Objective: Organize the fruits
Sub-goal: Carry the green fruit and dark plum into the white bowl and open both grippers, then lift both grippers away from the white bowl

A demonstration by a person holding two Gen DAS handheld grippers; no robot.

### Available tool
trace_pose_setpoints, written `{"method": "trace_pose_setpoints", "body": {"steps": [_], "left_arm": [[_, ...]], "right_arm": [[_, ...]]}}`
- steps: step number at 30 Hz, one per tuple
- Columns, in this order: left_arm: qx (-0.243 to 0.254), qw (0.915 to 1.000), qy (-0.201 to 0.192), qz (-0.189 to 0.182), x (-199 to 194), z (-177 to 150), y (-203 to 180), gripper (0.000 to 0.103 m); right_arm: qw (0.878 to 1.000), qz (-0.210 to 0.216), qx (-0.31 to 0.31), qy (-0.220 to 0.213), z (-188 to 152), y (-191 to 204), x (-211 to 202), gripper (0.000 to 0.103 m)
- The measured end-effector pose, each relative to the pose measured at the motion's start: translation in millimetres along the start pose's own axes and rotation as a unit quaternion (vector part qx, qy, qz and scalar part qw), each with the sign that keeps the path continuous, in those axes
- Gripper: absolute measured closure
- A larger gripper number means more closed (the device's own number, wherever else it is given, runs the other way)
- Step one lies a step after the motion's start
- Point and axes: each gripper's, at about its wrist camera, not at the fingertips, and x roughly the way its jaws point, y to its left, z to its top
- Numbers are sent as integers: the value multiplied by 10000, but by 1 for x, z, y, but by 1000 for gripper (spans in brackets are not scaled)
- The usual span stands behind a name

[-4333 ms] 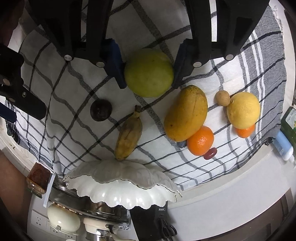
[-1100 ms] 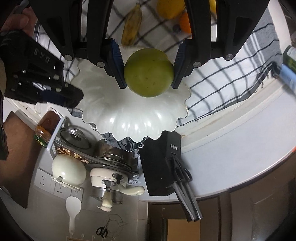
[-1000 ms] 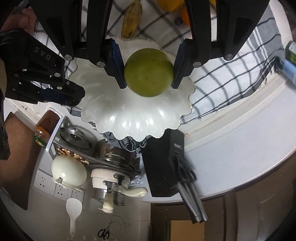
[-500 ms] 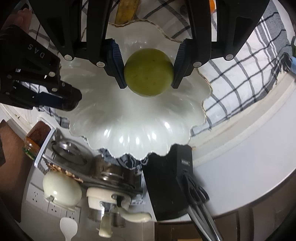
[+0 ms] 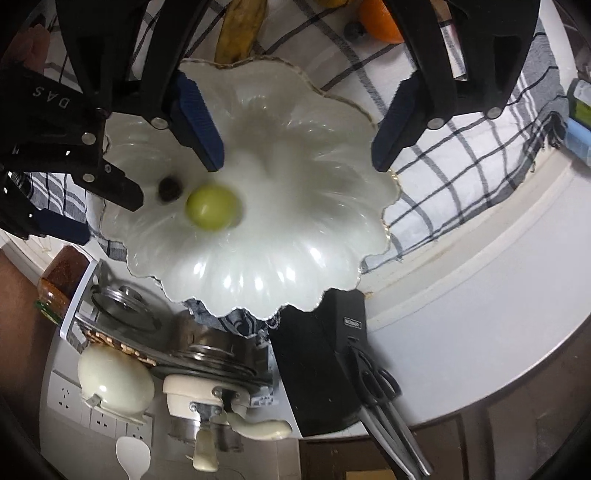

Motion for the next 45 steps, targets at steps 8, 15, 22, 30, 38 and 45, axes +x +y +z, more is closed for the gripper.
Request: {"method": "trace_pose_setpoints", "body": {"steps": [8,15,22,30,38,45], "left_arm": [[-211,9986,-301,388,-38,-7,11,3],[-340,9951,-558,746,-81,-21,28,2],[-550,9916,-620,998,-113,-40,48,2],[-757,9887,-683,1100,-135,-68,65,2],[-922,9875,-664,1093,-140,-97,79,2],[-1076,9850,-566,1221,-128,-122,95,2]], "right_arm": [[9992,-207,170,-298,1,4,-33,10],[9980,-128,213,-589,-2,24,-71,9],[9971,-126,239,-706,-12,46,-96,9],[9973,-139,268,-668,-29,66,-106,9],[9973,-220,385,-591,-49,83,-102,9],[9975,-265,557,-343,-71,100,-79,10]]}}
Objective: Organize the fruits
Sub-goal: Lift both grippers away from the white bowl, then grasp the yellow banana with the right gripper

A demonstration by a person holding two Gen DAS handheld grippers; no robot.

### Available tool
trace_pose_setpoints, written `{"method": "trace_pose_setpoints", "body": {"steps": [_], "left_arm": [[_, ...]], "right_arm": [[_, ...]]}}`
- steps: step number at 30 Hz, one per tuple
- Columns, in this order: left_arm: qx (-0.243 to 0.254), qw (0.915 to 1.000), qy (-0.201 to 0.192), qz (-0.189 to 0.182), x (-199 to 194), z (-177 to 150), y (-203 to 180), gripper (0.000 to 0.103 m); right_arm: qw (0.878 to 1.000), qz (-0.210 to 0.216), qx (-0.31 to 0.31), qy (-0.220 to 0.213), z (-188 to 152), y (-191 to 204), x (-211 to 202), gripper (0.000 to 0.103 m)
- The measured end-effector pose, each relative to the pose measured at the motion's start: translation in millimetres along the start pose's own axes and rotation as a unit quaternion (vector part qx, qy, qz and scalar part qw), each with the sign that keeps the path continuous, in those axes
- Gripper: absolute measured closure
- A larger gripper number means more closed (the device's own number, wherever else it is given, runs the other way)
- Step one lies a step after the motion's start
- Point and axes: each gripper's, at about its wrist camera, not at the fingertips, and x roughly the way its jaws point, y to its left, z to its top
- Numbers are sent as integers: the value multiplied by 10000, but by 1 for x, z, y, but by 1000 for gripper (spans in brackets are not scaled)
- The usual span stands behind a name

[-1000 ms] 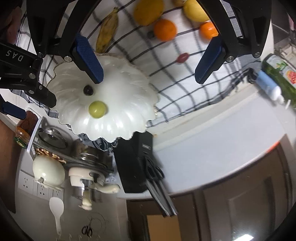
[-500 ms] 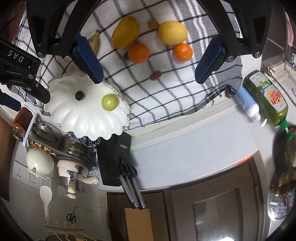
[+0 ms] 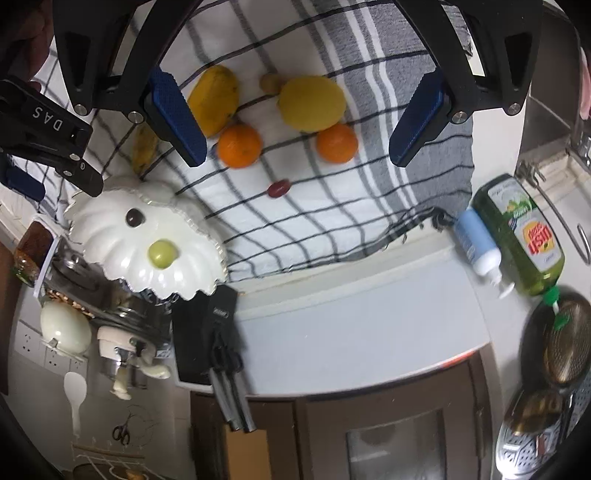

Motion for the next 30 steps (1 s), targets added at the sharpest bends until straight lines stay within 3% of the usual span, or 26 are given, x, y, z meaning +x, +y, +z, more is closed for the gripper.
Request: {"method": "trace_pose_setpoints", "body": {"steps": [18,26,30], "left_arm": [[-150,9991,385,121,56,-30,18,2],[-223,9985,486,62,68,-34,20,2],[-297,9984,488,-16,69,-34,22,2]], "right_arm": [[9957,-260,175,869,-30,25,70,38],[9947,-228,341,947,-32,32,79,44],[9939,-151,398,1019,-32,36,82,53]]}}
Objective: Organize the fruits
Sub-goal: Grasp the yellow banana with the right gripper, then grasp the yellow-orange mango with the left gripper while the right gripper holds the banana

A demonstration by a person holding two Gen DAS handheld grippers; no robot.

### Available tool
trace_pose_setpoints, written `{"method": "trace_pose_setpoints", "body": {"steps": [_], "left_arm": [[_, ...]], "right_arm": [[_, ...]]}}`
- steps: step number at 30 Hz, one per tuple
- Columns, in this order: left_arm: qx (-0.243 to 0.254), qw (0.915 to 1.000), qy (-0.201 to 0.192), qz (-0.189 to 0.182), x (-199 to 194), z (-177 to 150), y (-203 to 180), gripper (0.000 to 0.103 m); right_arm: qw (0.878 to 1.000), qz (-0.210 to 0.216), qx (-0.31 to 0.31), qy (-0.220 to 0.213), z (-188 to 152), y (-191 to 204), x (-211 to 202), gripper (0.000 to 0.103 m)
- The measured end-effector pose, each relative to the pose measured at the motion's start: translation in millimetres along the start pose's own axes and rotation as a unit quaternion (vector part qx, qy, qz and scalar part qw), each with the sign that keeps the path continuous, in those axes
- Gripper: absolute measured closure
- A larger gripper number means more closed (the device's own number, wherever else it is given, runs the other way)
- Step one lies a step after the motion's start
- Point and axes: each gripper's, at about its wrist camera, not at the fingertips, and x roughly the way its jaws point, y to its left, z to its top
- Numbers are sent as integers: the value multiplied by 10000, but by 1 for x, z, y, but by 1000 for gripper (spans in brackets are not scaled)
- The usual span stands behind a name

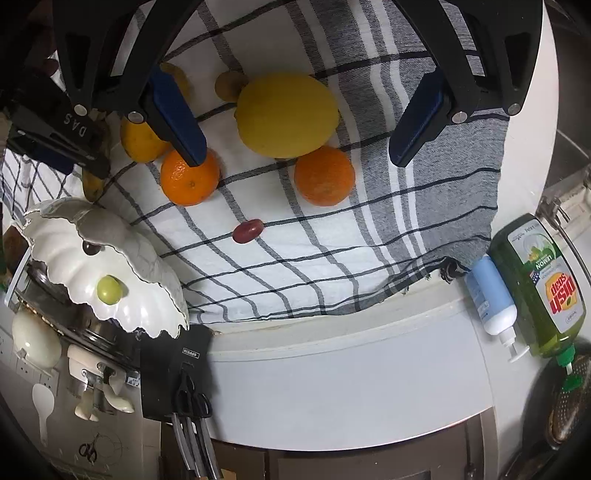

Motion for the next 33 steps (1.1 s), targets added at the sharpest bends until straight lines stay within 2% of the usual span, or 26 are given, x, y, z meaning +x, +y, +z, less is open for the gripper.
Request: {"method": "trace_pose_setpoints", "body": {"steps": [2,6,9,14,23,33], "left_arm": [[29,10000,10,3,1,-1,-1,2],[41,10000,15,-34,1,-2,-4,2],[22,10000,26,-32,1,-3,-4,2],[-30,10000,41,19,0,-3,0,2],[39,10000,19,7,-5,-4,-6,2],[219,9993,12,-306,-11,-5,-34,2]], "right_arm": [[10000,31,56,67,-1,-1,3,57],[9999,60,136,61,-2,-4,1,57],[9996,128,99,219,-3,-1,7,58],[9998,26,-61,163,-3,6,8,66],[9998,153,31,100,-7,-2,1,70],[9995,224,142,-147,-8,-30,-25,71]]}}
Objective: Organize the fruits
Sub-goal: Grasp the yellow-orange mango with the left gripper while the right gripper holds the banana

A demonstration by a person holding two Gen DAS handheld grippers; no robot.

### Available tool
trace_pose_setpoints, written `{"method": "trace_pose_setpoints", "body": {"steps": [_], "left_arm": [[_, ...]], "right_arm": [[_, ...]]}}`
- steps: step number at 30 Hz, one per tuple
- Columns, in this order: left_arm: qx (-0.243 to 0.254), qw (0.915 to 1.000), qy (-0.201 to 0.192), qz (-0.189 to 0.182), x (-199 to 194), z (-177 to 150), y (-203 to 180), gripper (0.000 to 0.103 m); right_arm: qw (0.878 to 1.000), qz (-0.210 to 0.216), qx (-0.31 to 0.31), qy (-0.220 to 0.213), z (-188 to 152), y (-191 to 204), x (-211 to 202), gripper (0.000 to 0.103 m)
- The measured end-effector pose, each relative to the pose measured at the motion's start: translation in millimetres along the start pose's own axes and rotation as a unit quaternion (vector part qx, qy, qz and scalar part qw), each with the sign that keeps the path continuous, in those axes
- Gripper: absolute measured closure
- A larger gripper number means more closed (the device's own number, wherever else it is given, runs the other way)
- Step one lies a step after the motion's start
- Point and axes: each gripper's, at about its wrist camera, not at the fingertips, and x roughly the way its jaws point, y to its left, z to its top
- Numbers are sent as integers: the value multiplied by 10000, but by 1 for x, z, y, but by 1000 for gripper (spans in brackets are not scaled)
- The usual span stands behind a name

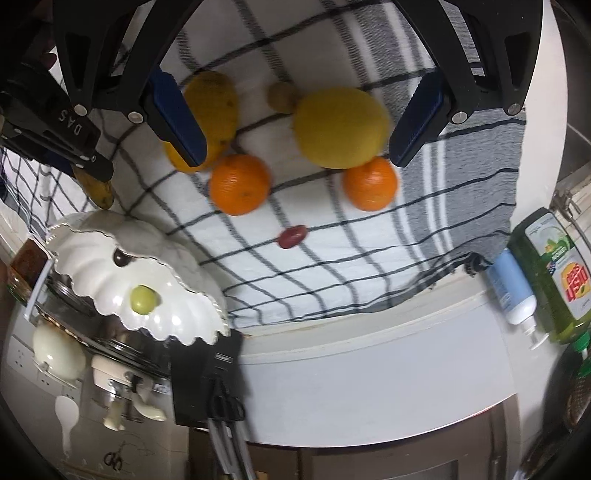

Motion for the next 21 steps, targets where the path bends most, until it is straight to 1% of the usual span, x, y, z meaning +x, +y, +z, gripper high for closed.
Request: {"method": "trace_pose_setpoints", "body": {"steps": [3,6,10,14,17,21], "left_arm": [[88,9999,36,-120,2,-3,-13,2],[238,9997,-20,-99,2,-5,-26,2],[334,9993,-18,-138,1,-7,-39,3],[479,9988,-117,-56,-2,-9,-50,4],[575,9982,-130,-66,-2,-9,-58,4],[682,9975,-178,-18,-5,-9,-67,7]], "right_arm": [[10000,-16,56,-72,1,-11,-6,71],[9998,-95,76,-151,1,-22,-10,71],[9997,-96,173,-132,0,-34,-10,71],[9996,-62,250,-118,-1,-41,-9,71],[9995,-34,284,-127,-1,-46,-10,71],[9993,-11,335,-136,-2,-52,-12,71]]}}
